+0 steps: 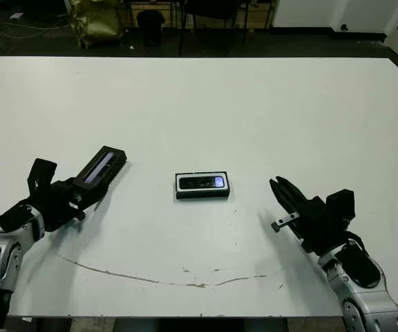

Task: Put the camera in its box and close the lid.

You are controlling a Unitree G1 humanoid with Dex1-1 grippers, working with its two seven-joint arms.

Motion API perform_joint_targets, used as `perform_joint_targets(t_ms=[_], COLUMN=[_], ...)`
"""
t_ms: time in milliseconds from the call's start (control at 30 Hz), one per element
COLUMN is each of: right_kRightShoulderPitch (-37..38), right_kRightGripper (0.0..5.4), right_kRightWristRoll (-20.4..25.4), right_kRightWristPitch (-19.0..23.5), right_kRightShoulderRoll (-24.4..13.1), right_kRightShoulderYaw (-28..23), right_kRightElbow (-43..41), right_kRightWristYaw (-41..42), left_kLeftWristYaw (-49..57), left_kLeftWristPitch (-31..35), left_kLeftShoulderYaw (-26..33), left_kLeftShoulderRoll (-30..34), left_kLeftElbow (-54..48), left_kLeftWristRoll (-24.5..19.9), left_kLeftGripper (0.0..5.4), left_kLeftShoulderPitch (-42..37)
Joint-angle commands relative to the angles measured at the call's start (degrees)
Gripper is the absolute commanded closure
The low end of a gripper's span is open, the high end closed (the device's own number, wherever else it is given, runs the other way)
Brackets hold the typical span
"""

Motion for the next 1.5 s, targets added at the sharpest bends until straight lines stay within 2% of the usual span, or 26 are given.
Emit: perform_joint_targets(t_ms=[33,267,433,567,667,833,1000,1200,1500], right_kRightShoulderPitch=[0.6,0.7,0.7,0.7,0.7,0.9,0.8,0.3,-0.4], right_kRightGripper=[5.4,5.4,5.4,5.4,5.4,5.4,5.4,5.4,5.4], right_kRightWristRoll=[-0.1,-0.2,-0.3,-0.4,-0.4,-0.8,-1.7,-1.6,-1.6], right_kRightWristPitch=[-0.5,1.0,1.2,2.3,2.6,4.0,4.4,4.0,4.7], right_kRightShoulderRoll=[-0.5,-0.3,-0.2,-0.2,0.0,0.2,0.2,0.3,0.0], right_kRightShoulderYaw=[-0.3,-0.1,0.2,0.4,0.5,0.9,1.3,0.8,-0.7], right_kRightElbow=[1.1,0.1,0.1,-0.6,-1.0,-2.1,-2.8,-2.6,-2.2], right_kRightWristYaw=[0.2,-0.7,-0.7,-1.0,-1.2,-2.2,-3.4,-4.0,-4.6], left_kLeftWristYaw=[-1.0,0.5,-3.6,-6.0,-9.6,-14.8,-19.8,-24.2,-29.9], left_kLeftWristPitch=[2.1,0.5,-3.3,0.1,0.1,1.5,0.8,3.4,-2.0], left_kLeftShoulderYaw=[-2.0,-0.6,1.9,1.9,-0.7,-5.9,-12.2,-19.9,-25.4], left_kLeftShoulderRoll=[0.4,0.7,3.4,7.3,10.6,11.4,10.0,8.1,5.6], left_kLeftElbow=[0.8,-6.5,-11.5,-15.7,-16.9,-16.4,-13.8,-10.1,-1.7], left_kLeftWristRoll=[0.9,0.4,-1.6,-3.0,-2.3,-2.8,-1.8,0.0,4.5], left_kLeftGripper=[2.98,2.98,2.98,2.98,2.98,2.98,2.98,2.98,2.98], left_kLeftShoulderPitch=[2.4,3.8,1.9,-2.4,-7.1,-14.8,-21.3,-27.9,-32.2])
